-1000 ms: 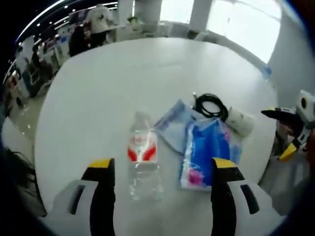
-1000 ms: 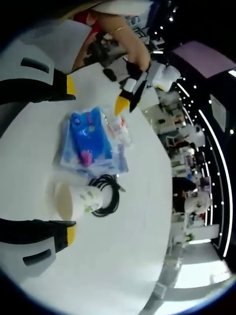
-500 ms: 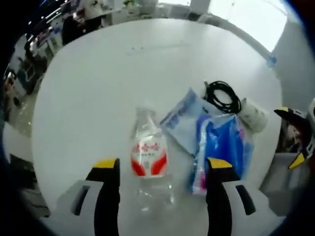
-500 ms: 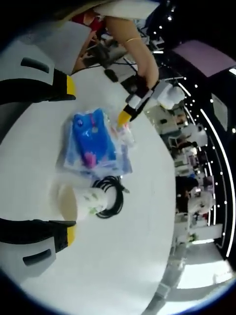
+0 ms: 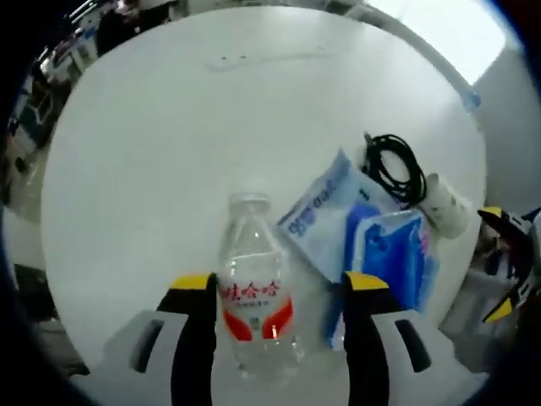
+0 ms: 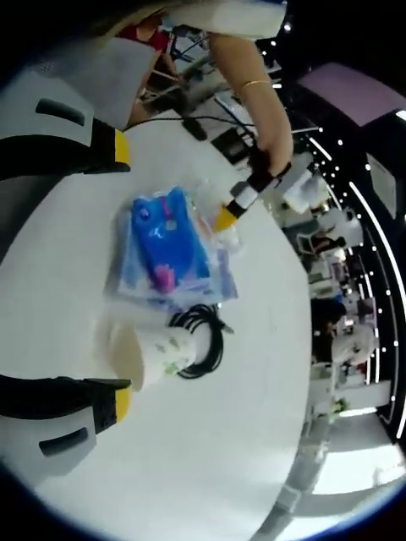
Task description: Arrange the tabletop items into an orderly group along one side of the table until the central work area is clear of visible clutter.
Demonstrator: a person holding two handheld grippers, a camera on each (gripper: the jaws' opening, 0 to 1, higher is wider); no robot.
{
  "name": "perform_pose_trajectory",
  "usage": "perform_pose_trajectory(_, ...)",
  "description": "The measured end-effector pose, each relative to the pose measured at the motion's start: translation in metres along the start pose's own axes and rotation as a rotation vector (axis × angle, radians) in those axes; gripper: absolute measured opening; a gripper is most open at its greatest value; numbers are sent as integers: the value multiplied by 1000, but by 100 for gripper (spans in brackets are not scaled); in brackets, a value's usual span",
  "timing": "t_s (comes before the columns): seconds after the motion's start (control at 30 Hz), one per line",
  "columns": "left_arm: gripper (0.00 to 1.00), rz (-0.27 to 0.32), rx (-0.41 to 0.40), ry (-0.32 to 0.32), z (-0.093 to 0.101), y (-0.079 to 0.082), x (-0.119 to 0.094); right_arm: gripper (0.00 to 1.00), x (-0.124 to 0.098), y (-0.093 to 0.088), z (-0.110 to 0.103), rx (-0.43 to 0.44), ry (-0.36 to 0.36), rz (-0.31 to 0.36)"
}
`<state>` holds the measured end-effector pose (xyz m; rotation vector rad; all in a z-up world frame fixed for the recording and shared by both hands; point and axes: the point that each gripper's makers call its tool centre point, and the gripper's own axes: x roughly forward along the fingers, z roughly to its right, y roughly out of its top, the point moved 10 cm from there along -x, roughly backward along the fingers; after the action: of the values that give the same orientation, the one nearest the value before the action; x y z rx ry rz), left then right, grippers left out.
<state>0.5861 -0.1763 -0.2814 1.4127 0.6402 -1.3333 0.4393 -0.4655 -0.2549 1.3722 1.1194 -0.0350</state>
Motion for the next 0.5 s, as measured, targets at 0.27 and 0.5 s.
perform_pose_trajectory(0.27,53,-56,28,4,-6,3,9,99,0,0,-3,-31,-2,-3)
perform_pose_trajectory(0.5,45,-79,41,73,-6,3,12,99,-2,6,-6,-49,-8,32)
